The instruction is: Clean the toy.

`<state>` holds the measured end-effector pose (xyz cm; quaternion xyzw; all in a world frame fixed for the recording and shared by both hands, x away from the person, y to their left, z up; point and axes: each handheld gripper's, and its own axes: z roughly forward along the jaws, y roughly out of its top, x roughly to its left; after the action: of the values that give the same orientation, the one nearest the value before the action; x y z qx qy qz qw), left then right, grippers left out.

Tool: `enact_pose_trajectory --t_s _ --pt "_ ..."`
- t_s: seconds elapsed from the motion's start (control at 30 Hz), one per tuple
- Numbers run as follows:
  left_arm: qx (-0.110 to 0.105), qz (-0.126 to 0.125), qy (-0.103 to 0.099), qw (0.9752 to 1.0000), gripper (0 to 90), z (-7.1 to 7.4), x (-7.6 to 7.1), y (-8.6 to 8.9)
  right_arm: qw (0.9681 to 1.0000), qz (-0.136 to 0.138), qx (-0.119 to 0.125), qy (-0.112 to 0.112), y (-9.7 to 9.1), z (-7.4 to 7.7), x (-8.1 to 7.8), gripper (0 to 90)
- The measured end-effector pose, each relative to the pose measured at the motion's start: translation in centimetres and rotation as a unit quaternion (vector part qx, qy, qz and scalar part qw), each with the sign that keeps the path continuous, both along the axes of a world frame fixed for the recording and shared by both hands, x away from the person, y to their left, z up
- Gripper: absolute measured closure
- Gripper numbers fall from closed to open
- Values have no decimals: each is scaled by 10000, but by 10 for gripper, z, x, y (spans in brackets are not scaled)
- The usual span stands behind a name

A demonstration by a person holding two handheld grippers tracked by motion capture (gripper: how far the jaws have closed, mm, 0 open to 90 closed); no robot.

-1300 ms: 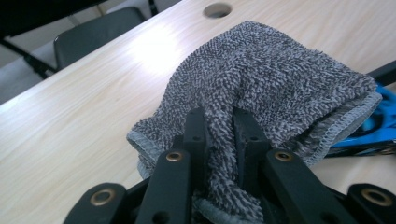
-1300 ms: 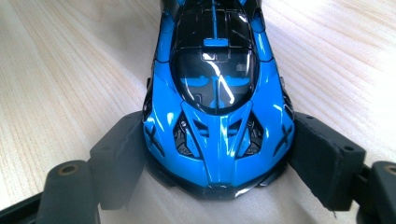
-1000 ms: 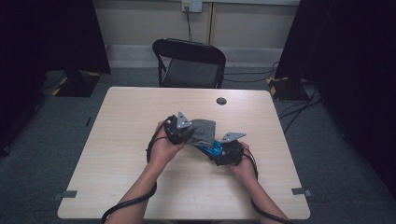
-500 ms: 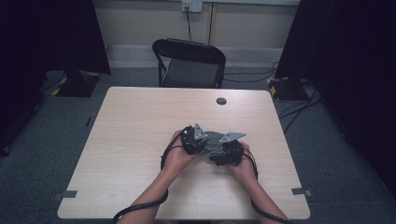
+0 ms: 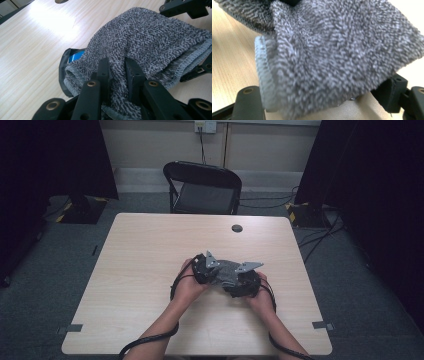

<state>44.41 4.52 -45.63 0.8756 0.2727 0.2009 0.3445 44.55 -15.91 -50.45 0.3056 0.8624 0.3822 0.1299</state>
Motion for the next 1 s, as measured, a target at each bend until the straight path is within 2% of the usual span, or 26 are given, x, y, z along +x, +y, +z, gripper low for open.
enact_pose_trajectory --t_s 0.33,0.63,1.0 --pt "55 118 8 9999 763 3 5 10 10000 0 -1 0 0 0 0 233" --pt "27 372 32 9993 764 4 11 23 10000 1 0 0 0 0 0 233" --pt "21 536 48 9985 764 2 16 37 10000 0 -1 -2 0 0 0 233"
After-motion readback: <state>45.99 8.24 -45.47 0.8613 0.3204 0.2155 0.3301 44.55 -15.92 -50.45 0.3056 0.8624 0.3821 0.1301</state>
